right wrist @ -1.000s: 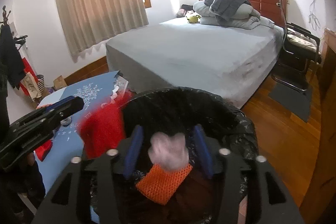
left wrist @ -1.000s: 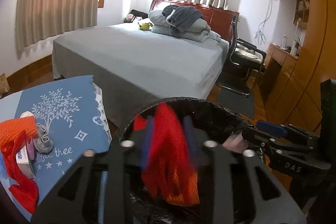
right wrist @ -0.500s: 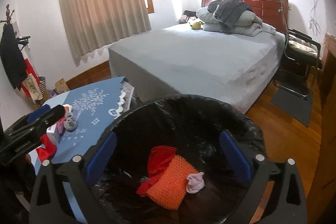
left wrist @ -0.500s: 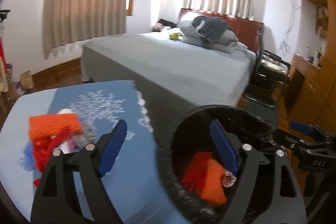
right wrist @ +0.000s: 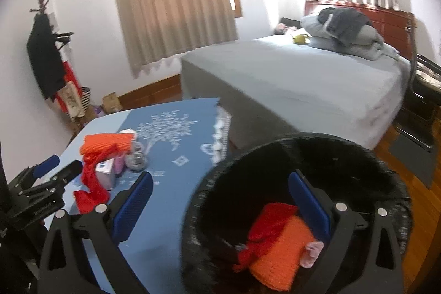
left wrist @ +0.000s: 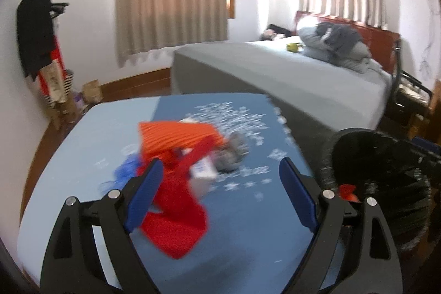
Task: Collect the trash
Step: 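Move both tools back over the table toward the remaining items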
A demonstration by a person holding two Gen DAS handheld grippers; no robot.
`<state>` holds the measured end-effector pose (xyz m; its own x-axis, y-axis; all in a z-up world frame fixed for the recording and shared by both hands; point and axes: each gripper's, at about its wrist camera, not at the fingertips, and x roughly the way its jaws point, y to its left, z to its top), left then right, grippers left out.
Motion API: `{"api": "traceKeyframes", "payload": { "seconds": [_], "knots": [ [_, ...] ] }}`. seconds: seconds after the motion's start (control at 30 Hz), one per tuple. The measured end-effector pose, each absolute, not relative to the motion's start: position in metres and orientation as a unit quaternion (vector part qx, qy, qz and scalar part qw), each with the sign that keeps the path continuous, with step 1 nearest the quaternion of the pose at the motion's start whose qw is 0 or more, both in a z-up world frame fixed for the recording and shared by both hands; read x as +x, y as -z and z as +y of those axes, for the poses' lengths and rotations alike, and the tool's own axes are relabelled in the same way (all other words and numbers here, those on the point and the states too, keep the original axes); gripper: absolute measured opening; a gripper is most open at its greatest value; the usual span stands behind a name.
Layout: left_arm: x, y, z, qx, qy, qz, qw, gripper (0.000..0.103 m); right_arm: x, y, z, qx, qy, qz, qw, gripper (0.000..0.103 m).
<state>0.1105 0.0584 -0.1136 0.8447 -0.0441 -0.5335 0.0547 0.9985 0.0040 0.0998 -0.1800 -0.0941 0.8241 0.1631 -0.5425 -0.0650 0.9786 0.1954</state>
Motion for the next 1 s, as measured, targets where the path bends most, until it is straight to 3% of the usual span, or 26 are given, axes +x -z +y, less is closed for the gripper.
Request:
{"api": "traceKeyframes", "payload": {
  "seconds": [0.4,0.63,0.83,0.93,1.0],
  "knots": [
    [0.113,0.143,0.112,-0.013,-0.035,0.309,0.95,0.083,0.133,0.113,-0.108,0.058,-0.127,0.295,0.945,0.096],
    [0.124,0.161,0.113,-0.023,-0.034,0.33,0.943,0.082,0.145,0.127,-0.089,0.046,-0.147,0.309,0.938,0.086],
    [0.139,0.175,0.107,-0.028,-0.027,0.345,0.938,0.079,0.152,0.133,-0.088,0.046,-0.145,0.318,0.936,0.085],
    [0.146,0.182,0.104,-0.03,-0.024,0.357,0.933,0.073,0.153,0.135,-0.088,0.045,-0.144,0.321,0.935,0.085],
    [0.151,0.187,0.102,-0.034,-0.019,0.37,0.928,0.057,0.154,0.135,-0.087,0.044,-0.144,0.323,0.935,0.085]
  ]
}}
